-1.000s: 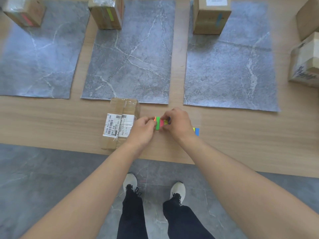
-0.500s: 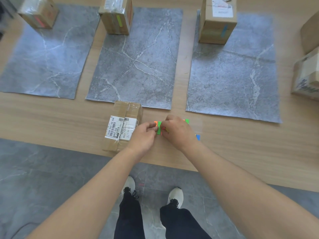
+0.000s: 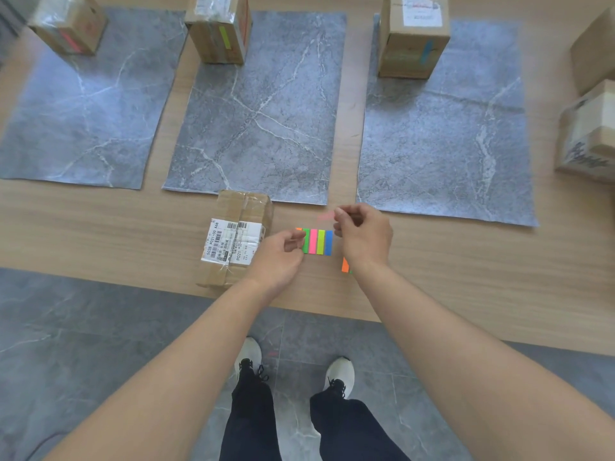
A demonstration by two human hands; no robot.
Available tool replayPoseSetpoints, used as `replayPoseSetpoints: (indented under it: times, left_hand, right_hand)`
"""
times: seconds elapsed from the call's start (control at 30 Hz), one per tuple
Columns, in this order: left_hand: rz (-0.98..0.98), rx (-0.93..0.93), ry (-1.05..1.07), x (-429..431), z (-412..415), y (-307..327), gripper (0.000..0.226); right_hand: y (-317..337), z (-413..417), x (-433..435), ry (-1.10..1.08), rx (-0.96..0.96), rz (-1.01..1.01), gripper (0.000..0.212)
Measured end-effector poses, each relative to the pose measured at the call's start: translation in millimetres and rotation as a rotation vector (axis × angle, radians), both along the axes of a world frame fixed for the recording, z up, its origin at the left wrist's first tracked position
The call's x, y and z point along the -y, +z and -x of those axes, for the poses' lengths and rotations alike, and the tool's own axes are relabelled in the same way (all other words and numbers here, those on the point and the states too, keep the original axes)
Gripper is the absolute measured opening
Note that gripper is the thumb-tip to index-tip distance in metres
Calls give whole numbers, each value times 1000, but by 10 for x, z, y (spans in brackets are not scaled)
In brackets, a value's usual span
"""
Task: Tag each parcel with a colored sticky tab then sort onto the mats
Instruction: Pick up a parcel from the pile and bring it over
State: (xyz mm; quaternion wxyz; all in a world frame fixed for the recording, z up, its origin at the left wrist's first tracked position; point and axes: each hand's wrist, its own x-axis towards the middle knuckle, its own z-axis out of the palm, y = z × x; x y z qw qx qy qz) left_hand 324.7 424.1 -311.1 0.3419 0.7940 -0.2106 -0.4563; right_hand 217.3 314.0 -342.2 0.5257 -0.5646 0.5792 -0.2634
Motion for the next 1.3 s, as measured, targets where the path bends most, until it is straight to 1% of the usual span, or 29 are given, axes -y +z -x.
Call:
replayPoseSetpoints:
  times: [0.07,0.1,0.13,0.17,0.2,0.23,0.27,0.37,0.5,0.63,0.8,0.87,0.9,0.97,1.03,1.1,1.2,1.3]
  left_hand:
    - [44,100,10,12,23,49,32]
    - [80,119,70,26,29,67,23]
    - [118,72,173,48,35,110,14]
    - [154,-29,291,76,41,171,8]
    - [186,-138,392,104,40,243,7]
    - [212,-235,463,120,29,317,11]
    - [222,-305,498,131,14,389,15]
    - [217,-417,514,108,-46,554,16]
    - [168,-484,503,-28,-85,713,10]
    - [109,-546,507,-220,-79,830,13]
    - [173,-588,488,-439,-162,928,5]
    - [204,-528,411,-538,-218,935,5]
    - [212,-457,358,-597,-249,928,6]
    - [209,-250,250,-719,-321,893,7]
    - [196,-74,157,-884,-413,840,8]
    - [199,3,74,-1052,-522,767,9]
    - [199,78,-12,-1254,-679,652,11]
    - [203,168,-72,-1390,-768,533,14]
  right_hand:
    - [104,19,-44,-18,102,34,19]
    - [158,33,-75,0,157,61,19]
    - [203,47,-105,27,208,101,17]
    - [235,63,-128,56,243,148,15]
    - [261,80,-147,87,267,192,12]
    - [283,96,-166,118,283,223,11]
    - [301,110,-184,145,293,247,11]
    - [349,142,-250,219,286,339,13]
    - [454,153,-390,286,274,402,12]
    - [597,178,-557,342,249,459,9]
    - [784,180,-786,430,218,514,12]
    - [842,169,-870,461,196,493,20]
    - [857,167,-922,467,172,487,26]
    - [849,150,-1035,439,83,508,37]
    - [808,121,-1152,392,-13,480,44]
    - [779,86,-1296,360,-88,446,46]
    - [760,-9,-1488,370,-159,406,48]
    - [727,-148,-1606,429,-268,349,59]
